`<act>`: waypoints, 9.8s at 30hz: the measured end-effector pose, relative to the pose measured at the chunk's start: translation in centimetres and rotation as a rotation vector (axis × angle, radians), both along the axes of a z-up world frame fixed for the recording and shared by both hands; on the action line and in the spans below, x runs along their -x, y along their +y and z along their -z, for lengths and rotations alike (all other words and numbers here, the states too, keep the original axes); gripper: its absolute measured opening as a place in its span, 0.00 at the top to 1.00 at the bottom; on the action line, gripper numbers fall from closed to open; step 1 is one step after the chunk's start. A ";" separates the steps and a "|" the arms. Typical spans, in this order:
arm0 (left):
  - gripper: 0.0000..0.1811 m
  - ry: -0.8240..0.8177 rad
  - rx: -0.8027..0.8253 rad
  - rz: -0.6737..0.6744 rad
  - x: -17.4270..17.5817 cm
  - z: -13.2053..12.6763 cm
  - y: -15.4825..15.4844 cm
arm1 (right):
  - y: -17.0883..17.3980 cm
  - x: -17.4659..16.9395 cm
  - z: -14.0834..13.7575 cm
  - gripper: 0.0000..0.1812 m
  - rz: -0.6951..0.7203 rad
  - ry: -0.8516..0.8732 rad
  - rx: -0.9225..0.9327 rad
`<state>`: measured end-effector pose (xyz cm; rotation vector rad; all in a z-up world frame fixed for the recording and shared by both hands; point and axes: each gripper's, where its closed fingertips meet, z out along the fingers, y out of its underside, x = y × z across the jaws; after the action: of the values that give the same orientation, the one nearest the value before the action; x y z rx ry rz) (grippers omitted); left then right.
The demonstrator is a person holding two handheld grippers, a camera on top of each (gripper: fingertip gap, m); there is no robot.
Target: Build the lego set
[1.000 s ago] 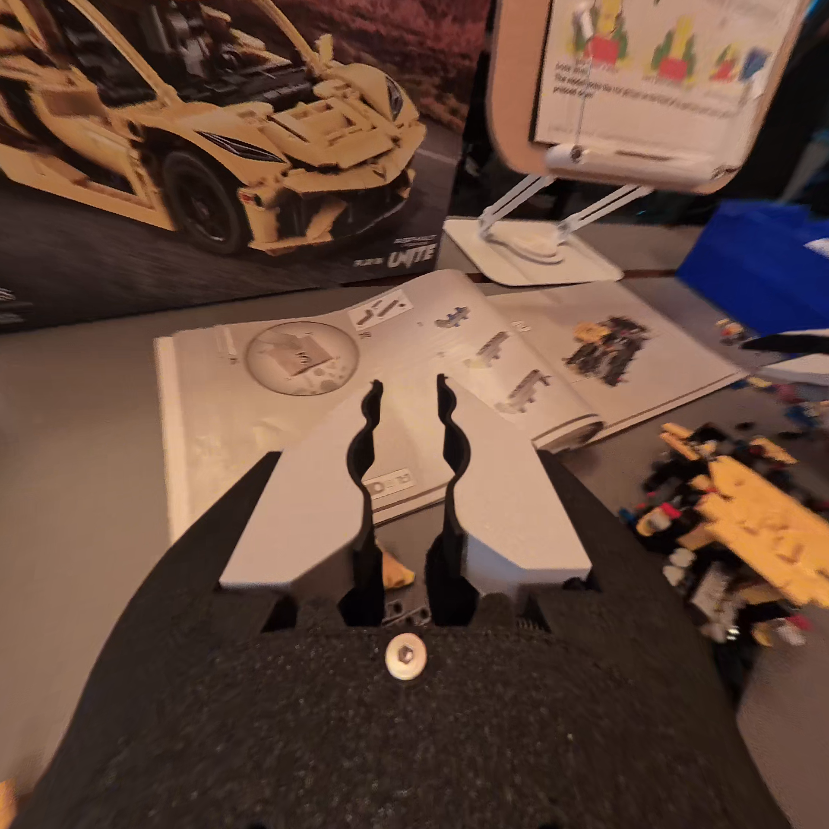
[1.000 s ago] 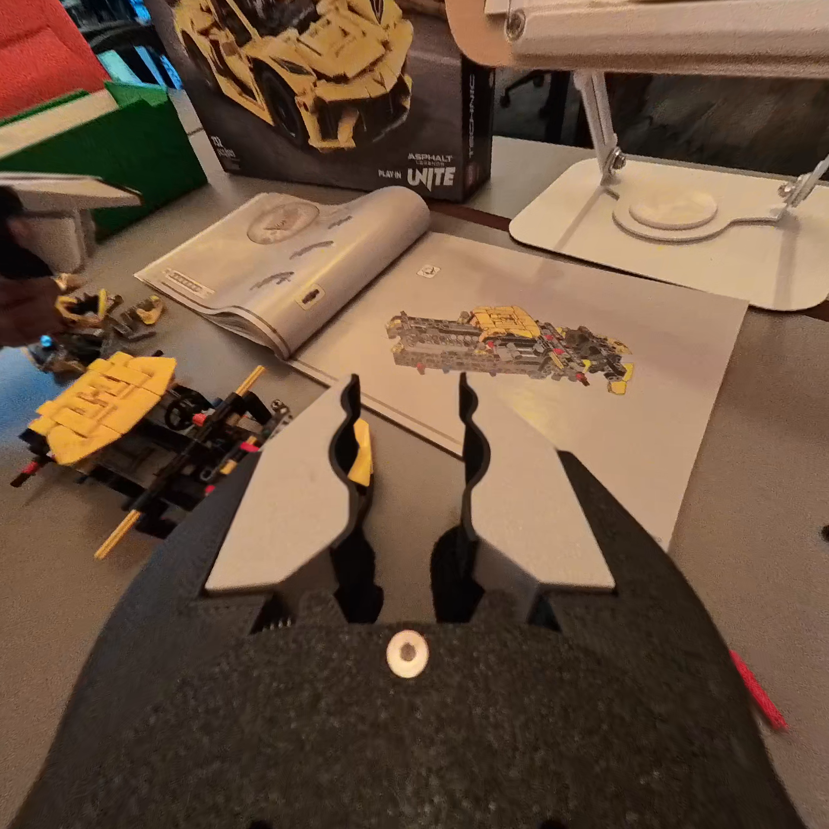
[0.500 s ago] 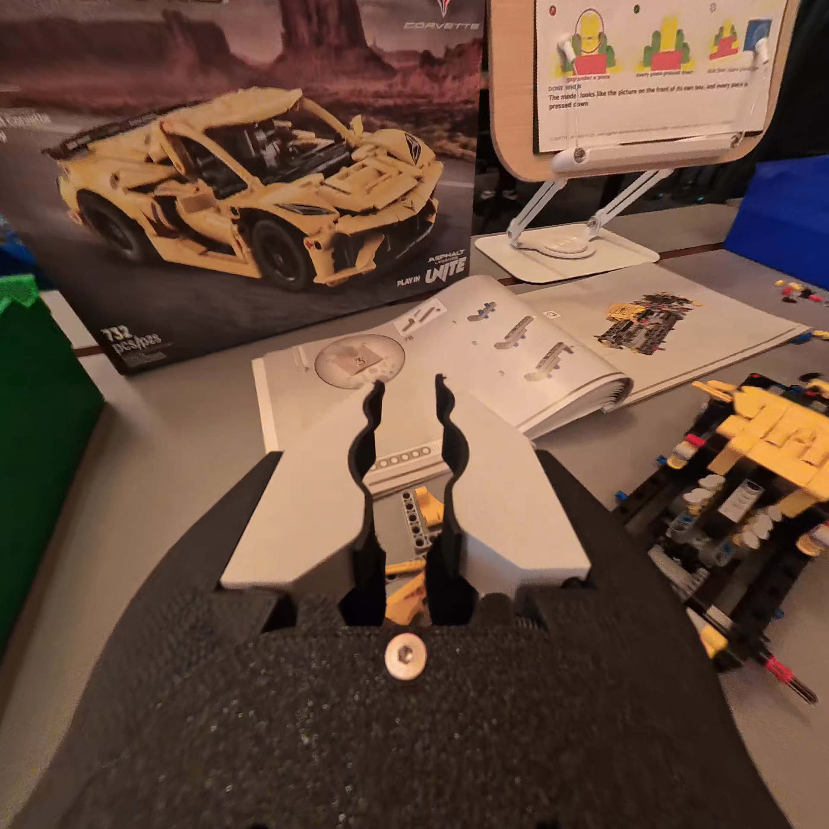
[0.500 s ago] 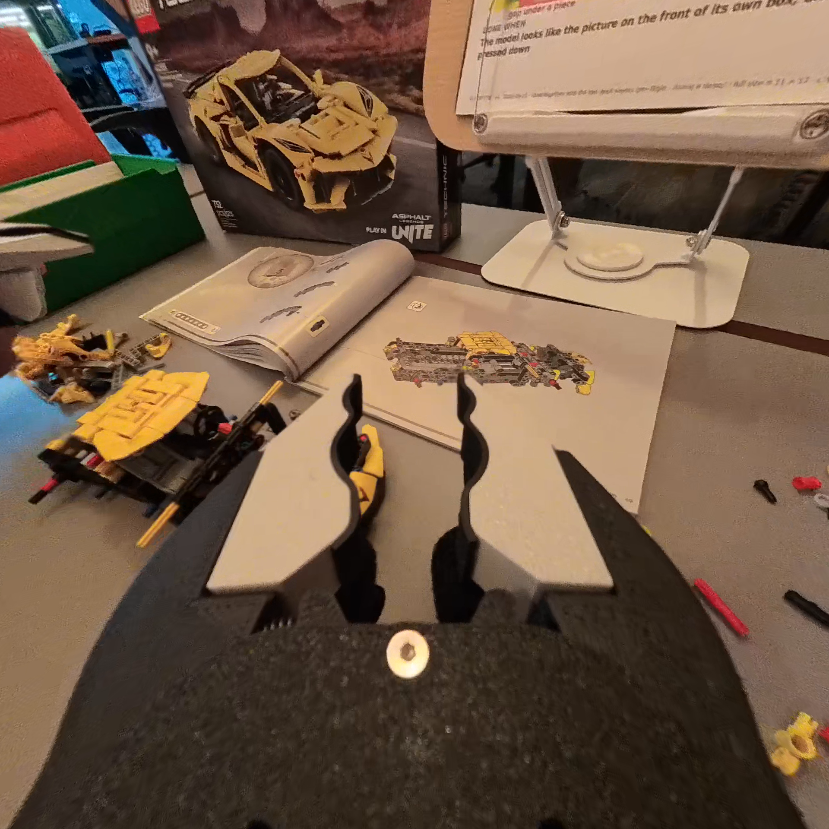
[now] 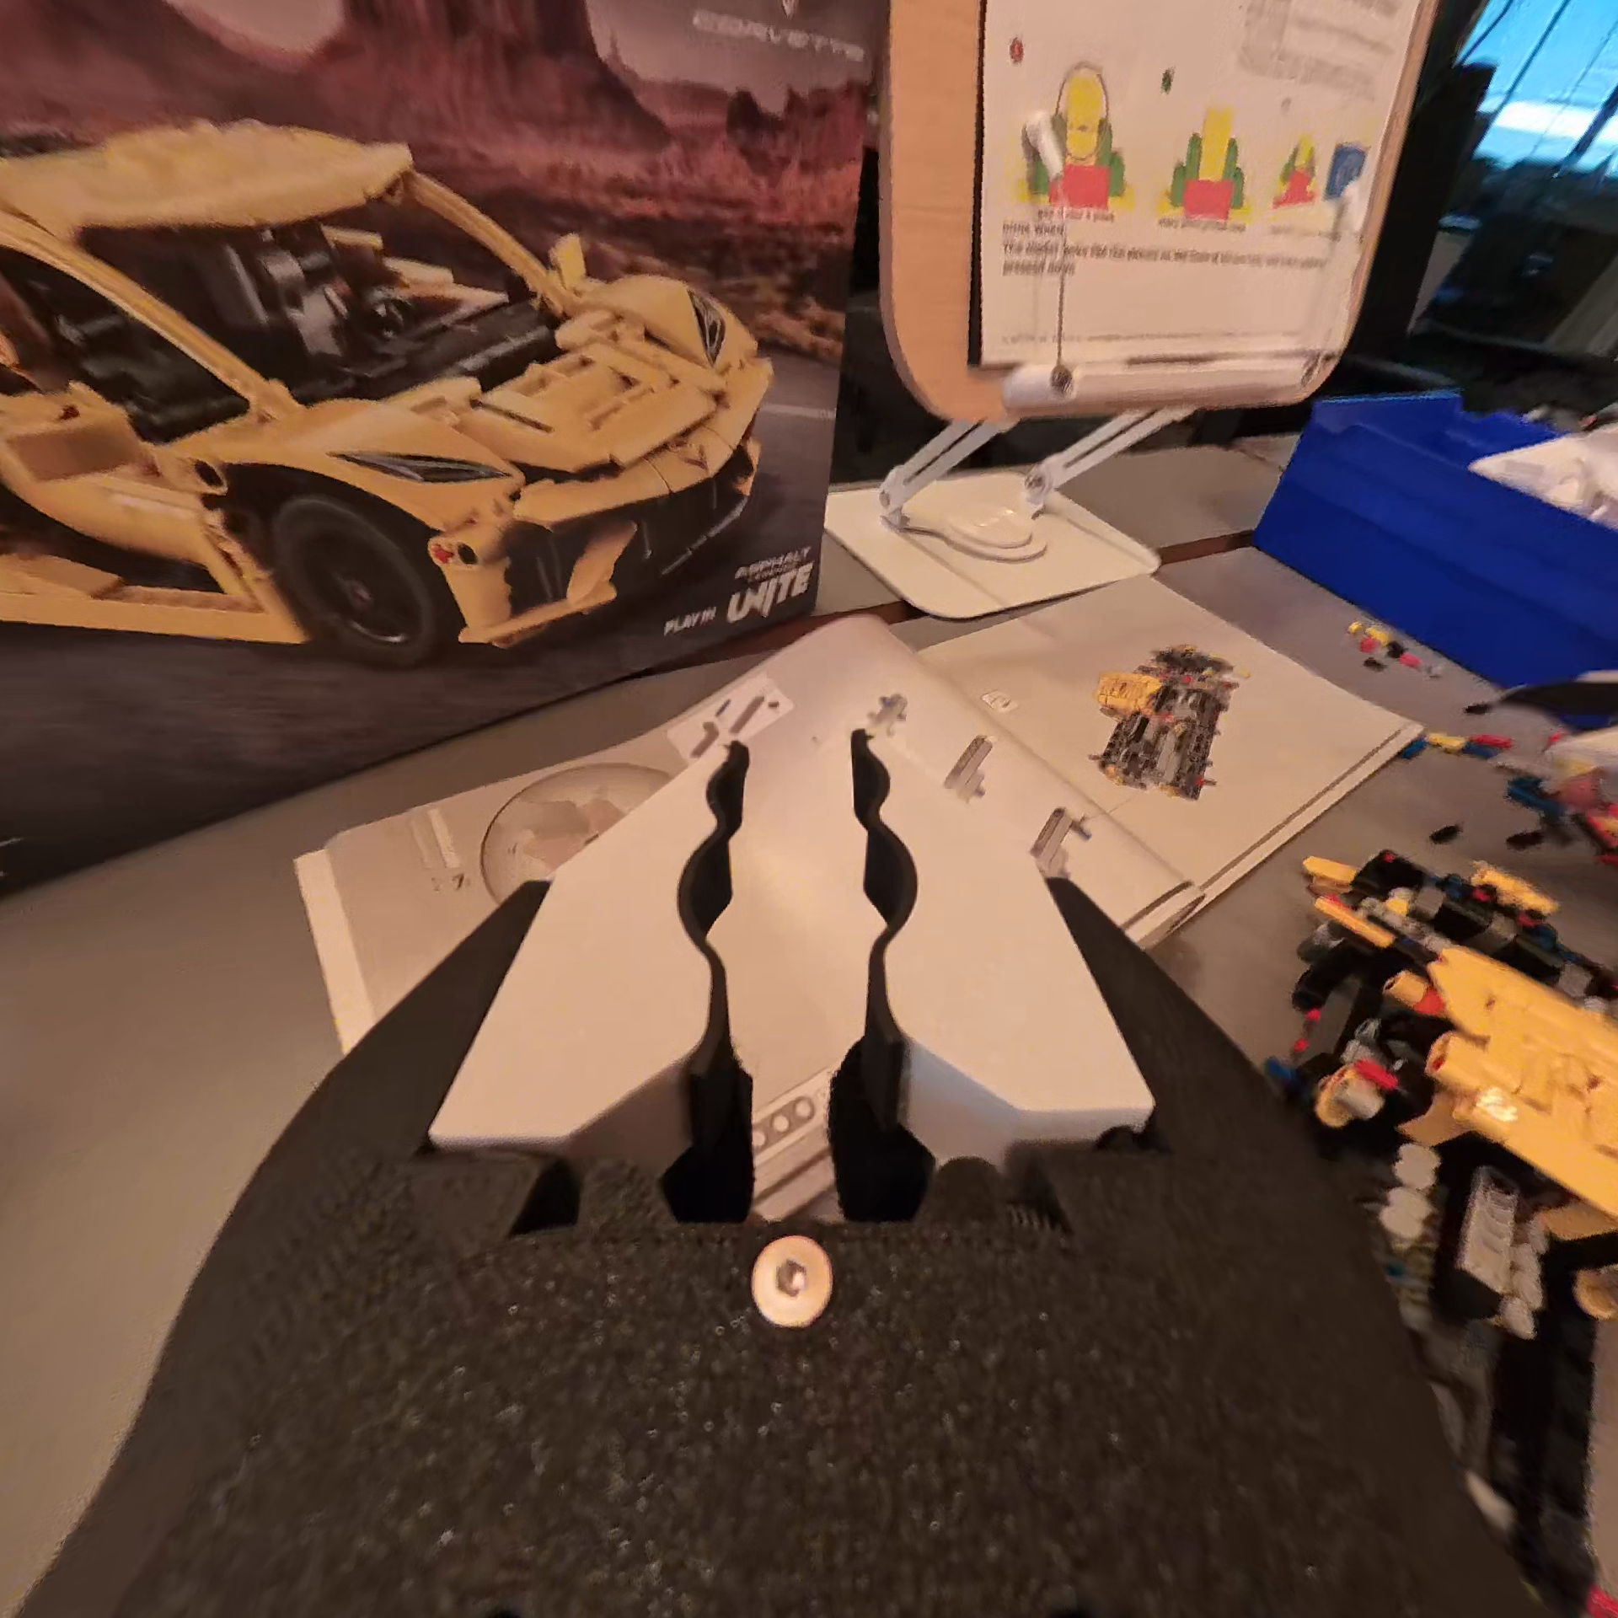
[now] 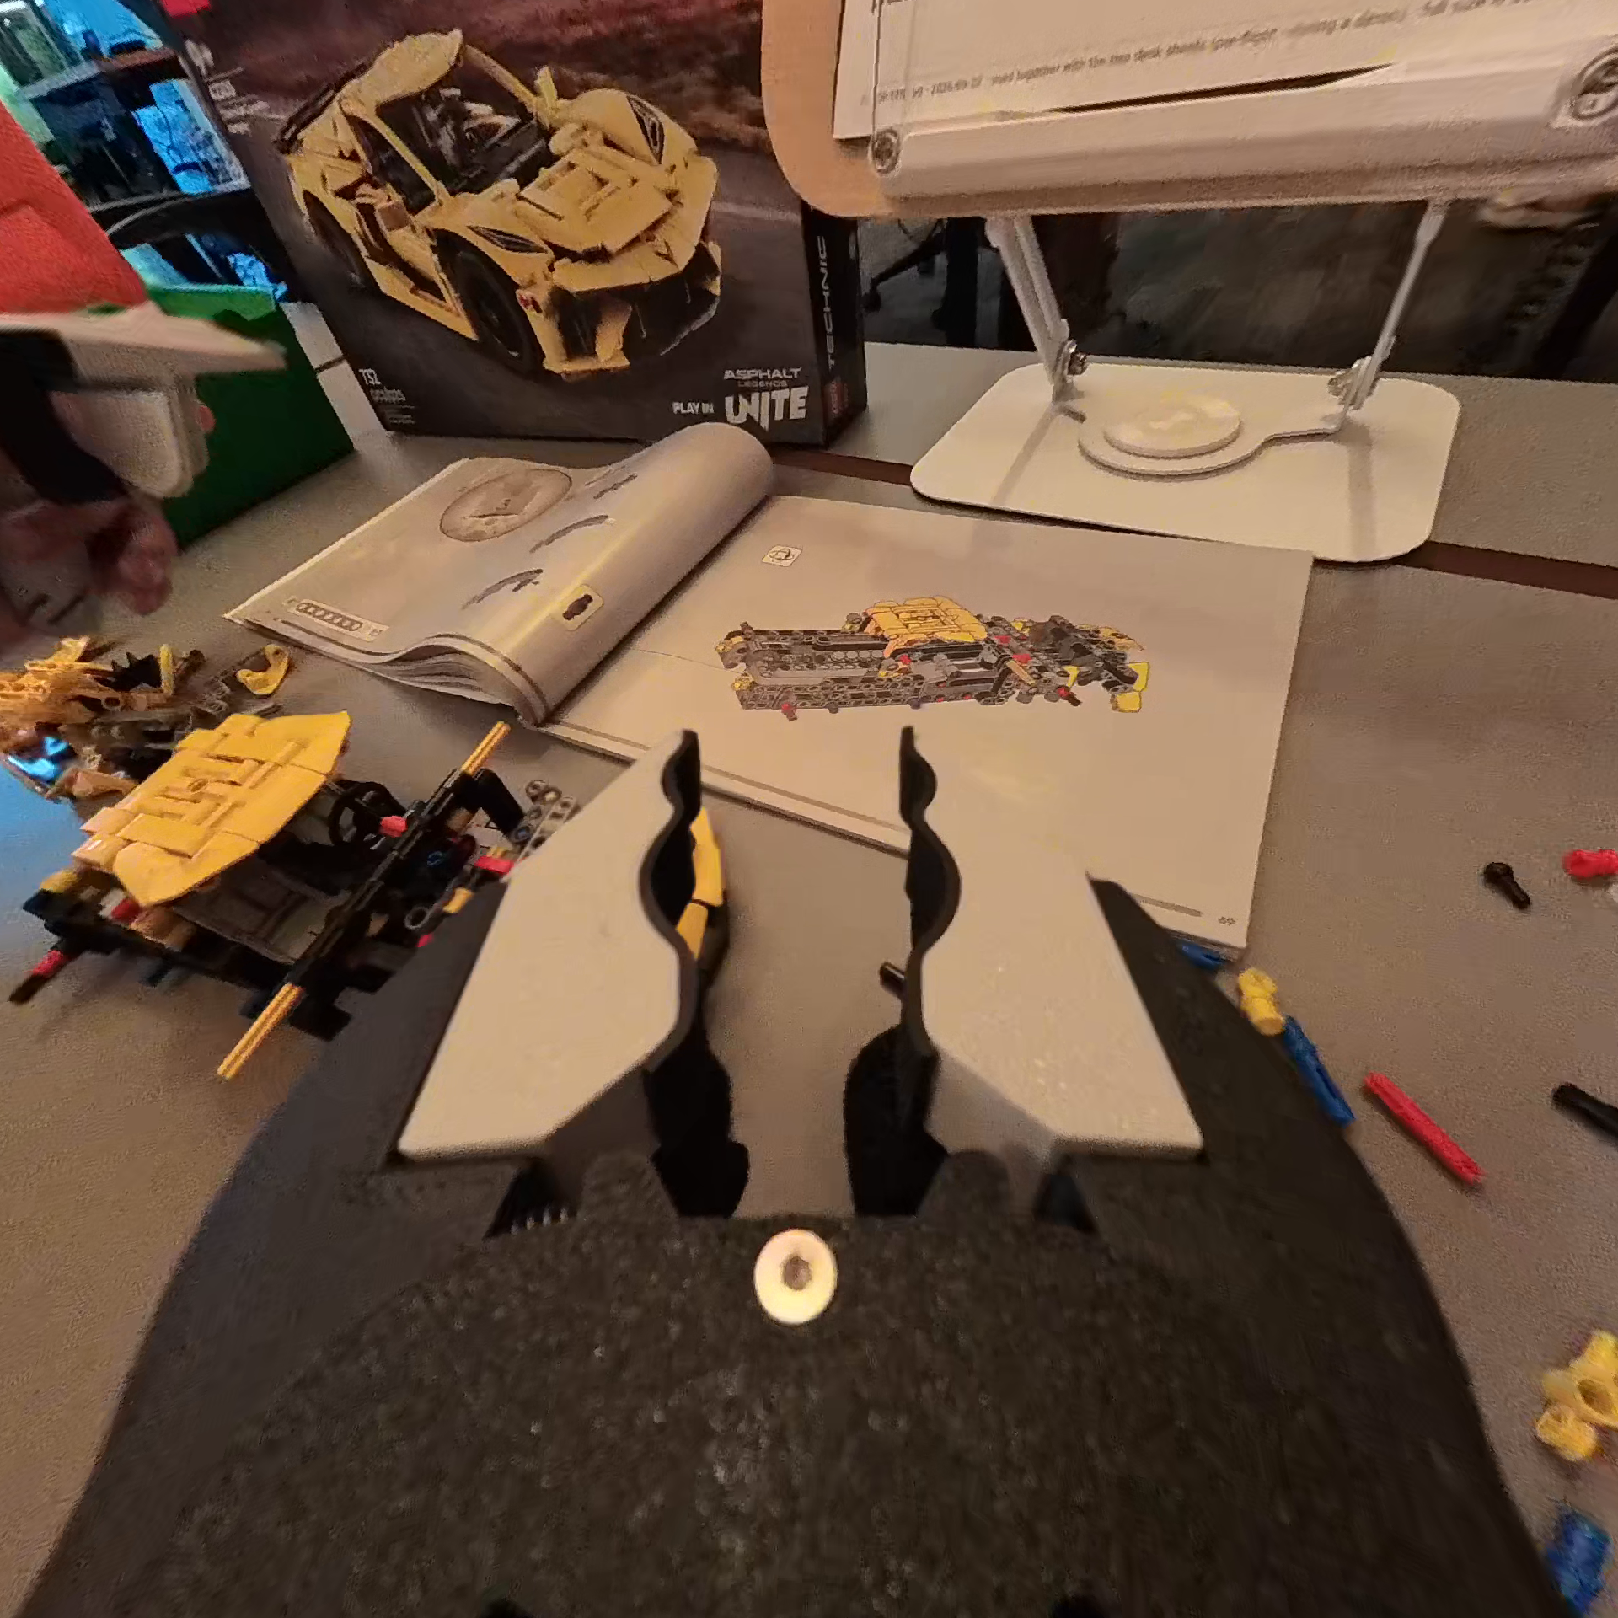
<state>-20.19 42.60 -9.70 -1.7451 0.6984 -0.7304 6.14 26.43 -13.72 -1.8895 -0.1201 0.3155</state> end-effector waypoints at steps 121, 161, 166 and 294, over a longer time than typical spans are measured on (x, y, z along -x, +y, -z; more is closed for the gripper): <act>0.94 0.524 0.365 0.542 -8.9 7.5 -30.1 | 5.2 4.4 -2.0 0.79 -0.215 0.003 0.065; 0.88 0.746 0.169 0.593 7.2 6.7 -9.3 | 5.3 4.3 -1.4 0.79 -0.212 -0.003 0.084; 0.88 0.811 0.310 0.691 8.7 10.0 -8.1 | 5.3 4.1 -1.5 0.79 -0.207 0.002 0.082; 0.96 1.314 0.313 0.988 4.4 11.6 -4.0 | 4.9 3.3 -2.3 0.81 -0.224 0.046 0.077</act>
<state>-24.58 38.62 -21.27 -1.9951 2.5481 -0.1716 2.82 31.37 -11.41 -1.9472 -0.2932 0.5214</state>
